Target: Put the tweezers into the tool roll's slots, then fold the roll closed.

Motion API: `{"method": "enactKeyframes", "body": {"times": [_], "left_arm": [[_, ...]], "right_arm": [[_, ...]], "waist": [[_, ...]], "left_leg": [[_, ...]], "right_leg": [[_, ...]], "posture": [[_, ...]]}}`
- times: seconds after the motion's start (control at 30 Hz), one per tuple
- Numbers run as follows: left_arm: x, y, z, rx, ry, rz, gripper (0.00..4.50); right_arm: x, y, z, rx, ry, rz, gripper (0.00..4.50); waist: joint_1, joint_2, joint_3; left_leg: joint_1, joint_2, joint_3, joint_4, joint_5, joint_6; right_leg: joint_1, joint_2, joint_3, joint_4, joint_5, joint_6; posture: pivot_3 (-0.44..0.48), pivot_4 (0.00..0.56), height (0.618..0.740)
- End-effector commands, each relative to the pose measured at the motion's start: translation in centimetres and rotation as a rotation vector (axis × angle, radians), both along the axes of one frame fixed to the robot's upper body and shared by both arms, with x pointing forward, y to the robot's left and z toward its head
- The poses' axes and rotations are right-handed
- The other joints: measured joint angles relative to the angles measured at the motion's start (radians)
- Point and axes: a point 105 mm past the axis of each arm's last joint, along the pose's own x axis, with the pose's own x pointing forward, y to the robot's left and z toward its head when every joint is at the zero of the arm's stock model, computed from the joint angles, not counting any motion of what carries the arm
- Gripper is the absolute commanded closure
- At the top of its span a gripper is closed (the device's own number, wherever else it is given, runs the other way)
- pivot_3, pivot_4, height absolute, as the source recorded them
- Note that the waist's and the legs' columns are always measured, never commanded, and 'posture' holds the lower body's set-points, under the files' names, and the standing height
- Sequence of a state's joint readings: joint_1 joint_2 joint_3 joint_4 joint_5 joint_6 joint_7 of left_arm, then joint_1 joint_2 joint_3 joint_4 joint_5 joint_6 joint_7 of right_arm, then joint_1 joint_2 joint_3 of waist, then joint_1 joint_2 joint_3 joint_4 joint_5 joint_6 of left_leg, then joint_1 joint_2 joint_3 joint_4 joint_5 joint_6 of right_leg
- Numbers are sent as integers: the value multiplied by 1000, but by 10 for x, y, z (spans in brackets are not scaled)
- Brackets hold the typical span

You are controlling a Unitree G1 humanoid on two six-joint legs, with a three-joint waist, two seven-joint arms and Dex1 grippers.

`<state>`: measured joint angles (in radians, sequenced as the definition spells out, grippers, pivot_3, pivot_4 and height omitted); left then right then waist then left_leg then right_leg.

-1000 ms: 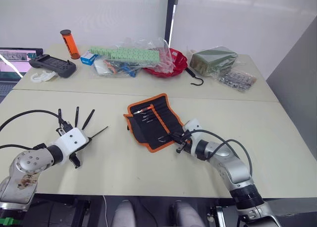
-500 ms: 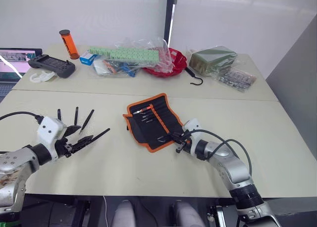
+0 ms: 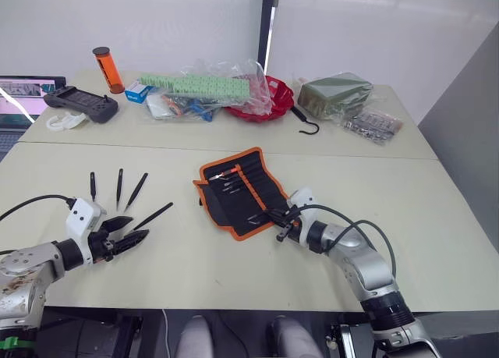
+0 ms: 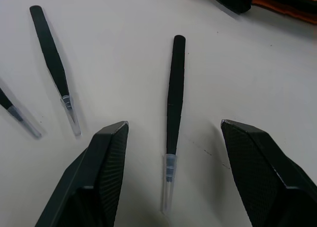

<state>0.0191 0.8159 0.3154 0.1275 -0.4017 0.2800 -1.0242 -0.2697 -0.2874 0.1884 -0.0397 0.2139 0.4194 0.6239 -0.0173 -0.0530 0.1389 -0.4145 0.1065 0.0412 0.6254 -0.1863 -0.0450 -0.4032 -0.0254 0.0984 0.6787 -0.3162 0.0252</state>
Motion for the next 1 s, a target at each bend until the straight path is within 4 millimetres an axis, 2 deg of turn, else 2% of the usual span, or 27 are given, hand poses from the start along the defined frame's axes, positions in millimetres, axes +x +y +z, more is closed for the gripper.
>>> {"method": "enactKeyframes", "body": {"times": [0.03, 0.13, 0.37, 0.47, 0.57, 0.73, 0.87, 1.0], "left_arm": [[2, 4, -8, 41, 19, -15, 1318], [4, 0, -11, 53, 17, -44, 2170], [2, -8, -20, 88, 22, -98, 4478], [0, -12, -19, 84, 20, -123, 4494], [1, -11, -9, 28, -4, -103, 4494], [14, -12, 32, -25, -120, -83, 4494], [16, -36, 69, -7, -189, -187, 4494], [29, -66, 100, -10, -216, -260, 4494]], "right_arm": [[-3, -5, -13, -34, 50, -19, 4500], [-3, -5, -11, -33, 43, -16, 4500], [-3, -7, -11, -39, 43, -22, 4500], [-3, -7, -11, -40, 44, -21, 4500], [-3, -7, -11, -42, 44, -20, 4500], [-2, -7, -12, -46, 47, -19, 4500], [-1, -8, -13, -54, 46, -28, 4500], [0, -10, -16, -58, 49, -43, 4500]], "waist": [[0, 1, -1], [2, 3, -2], [3, 8, -4], [3, 9, -5], [3, 10, -5], [3, 9, -4], [4, 7, -4], [5, 8, -4]], "left_leg": [[0, 0, 0, 0, 0, 0], [0, 0, 0, 0, 0, 0], [0, 0, 1, 0, 0, 0], [0, 0, 1, 0, 0, 0], [0, 0, 1, 0, 0, 0], [0, 0, 1, 0, 0, 0], [-1, 0, 0, 1, 0, 0], [0, 0, 0, 1, 0, 0]], "right_leg": [[0, 0, 0, 0, 0, 0], [0, 0, 0, 0, 0, 0], [1, 0, 1, 0, 0, 0], [1, 0, 1, 0, 0, 1], [1, 0, 1, 0, 0, 1], [0, 0, 1, 0, 0, 1], [0, 0, 0, 0, 0, 1], [1, 0, 1, 0, 0, 1]], "posture": [[0, 150, 737], [0, 150, 737], [0, 150, 737], [0, 150, 737], [0, 150, 737], [0, 150, 737], [0, 150, 737], [0, 150, 737]]}}
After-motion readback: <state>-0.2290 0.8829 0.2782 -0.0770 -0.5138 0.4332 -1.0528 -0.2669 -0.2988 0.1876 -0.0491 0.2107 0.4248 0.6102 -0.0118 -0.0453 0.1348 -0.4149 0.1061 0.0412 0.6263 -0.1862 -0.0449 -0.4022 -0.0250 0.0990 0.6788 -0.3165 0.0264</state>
